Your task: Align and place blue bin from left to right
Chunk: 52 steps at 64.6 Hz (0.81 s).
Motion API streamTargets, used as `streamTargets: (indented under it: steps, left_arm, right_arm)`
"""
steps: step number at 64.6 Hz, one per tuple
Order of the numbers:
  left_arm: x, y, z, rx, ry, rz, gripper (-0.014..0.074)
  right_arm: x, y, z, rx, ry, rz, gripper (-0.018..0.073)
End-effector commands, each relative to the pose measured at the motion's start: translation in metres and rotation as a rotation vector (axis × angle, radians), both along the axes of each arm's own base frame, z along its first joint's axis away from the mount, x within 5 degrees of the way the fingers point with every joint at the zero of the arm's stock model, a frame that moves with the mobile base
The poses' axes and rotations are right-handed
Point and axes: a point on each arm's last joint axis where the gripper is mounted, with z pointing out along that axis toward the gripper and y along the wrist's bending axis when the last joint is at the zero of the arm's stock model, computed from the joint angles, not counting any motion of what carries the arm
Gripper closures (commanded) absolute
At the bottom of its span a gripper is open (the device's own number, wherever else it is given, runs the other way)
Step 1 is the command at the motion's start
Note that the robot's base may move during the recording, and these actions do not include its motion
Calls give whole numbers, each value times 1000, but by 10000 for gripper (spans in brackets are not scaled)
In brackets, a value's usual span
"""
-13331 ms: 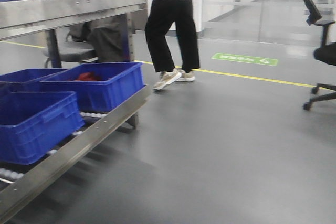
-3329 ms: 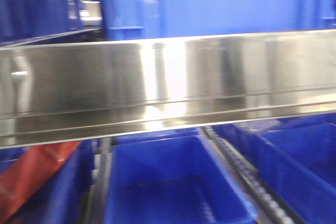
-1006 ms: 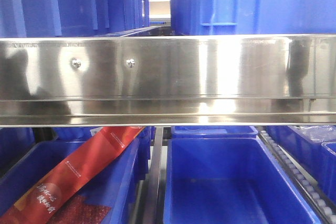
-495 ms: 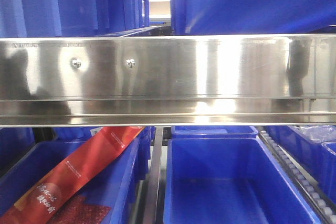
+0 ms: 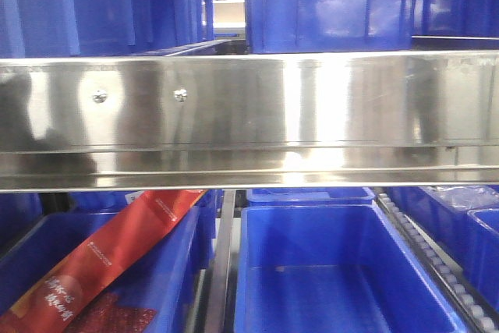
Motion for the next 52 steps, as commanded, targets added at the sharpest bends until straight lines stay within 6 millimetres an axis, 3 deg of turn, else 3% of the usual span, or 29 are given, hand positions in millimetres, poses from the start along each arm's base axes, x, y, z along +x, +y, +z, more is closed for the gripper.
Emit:
streamTargets:
  steps: [1,20,28,52]
  left_arm:
    - [0,0,3,-4,-26,-1,595]
    - [0,0,3,-4,-26,-1,595]
    - [0,0,3,-4,-26,-1,595]
    - [0,0,3,-4,-26,-1,595]
  right_arm:
    - [-9,-4,-20,12,-80,-49,648]
    - [-23,-8,-113,-1,-28,-113,648]
    - [-28,-8,-137,-1,-24,-113,648]
    - [-30,-8,-138,-1,-24,-110,648]
